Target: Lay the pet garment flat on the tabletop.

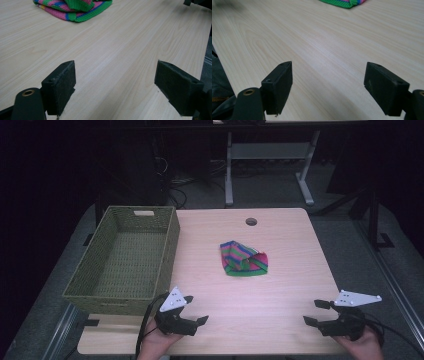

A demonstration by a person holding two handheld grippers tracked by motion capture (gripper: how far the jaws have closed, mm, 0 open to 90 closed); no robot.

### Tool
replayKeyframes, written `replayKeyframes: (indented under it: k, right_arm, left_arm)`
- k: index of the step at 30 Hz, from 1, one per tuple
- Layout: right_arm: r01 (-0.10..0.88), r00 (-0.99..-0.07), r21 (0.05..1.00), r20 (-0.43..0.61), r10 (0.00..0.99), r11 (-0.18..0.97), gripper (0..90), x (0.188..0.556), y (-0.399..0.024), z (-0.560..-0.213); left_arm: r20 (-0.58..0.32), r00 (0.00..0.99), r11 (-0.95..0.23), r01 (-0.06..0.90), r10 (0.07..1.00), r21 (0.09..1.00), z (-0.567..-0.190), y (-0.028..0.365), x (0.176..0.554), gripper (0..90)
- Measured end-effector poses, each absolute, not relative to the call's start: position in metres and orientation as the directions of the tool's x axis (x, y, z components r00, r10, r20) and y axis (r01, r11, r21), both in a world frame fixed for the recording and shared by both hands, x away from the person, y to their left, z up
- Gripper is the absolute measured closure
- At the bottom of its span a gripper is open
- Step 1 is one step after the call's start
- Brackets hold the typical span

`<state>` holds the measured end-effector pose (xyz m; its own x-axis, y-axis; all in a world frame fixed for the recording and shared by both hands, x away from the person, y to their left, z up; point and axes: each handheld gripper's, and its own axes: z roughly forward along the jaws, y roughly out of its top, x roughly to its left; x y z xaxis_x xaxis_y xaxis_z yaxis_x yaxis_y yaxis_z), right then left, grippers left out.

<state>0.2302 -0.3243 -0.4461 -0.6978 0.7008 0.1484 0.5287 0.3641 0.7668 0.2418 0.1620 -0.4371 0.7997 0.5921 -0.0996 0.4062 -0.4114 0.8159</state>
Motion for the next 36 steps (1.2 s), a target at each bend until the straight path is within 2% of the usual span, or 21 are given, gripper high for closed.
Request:
replayKeyframes:
  k: [8, 18, 24, 36]
  right_arm:
    - [0.521, -0.716, 0.770, 0.160, 0.679, 0.368, 22.3, 0.243, -0.317, -0.433]
    - [0.501, -0.757, 0.750, 0.136, 0.639, 0.433, 22.6, 0.272, -0.296, -0.410]
    - [0.493, -0.779, 0.735, 0.133, 0.613, 0.466, 22.6, 0.291, -0.283, -0.398]
    - [0.493, -0.803, 0.699, 0.135, 0.580, 0.519, 22.7, 0.322, -0.266, -0.384]
  left_arm:
    - [-0.095, 0.798, -0.421, 0.410, 0.595, 0.809, -0.439, 0.162, 0.245, 16.8]
    - [-0.119, 0.798, -0.405, 0.421, 0.591, 0.812, -0.439, 0.165, 0.246, 16.8]
    - [-0.092, 0.806, -0.432, 0.404, 0.584, 0.806, -0.438, 0.163, 0.246, 16.8]
    - [-0.097, 0.808, -0.425, 0.403, 0.581, 0.810, -0.437, 0.164, 0.247, 17.0]
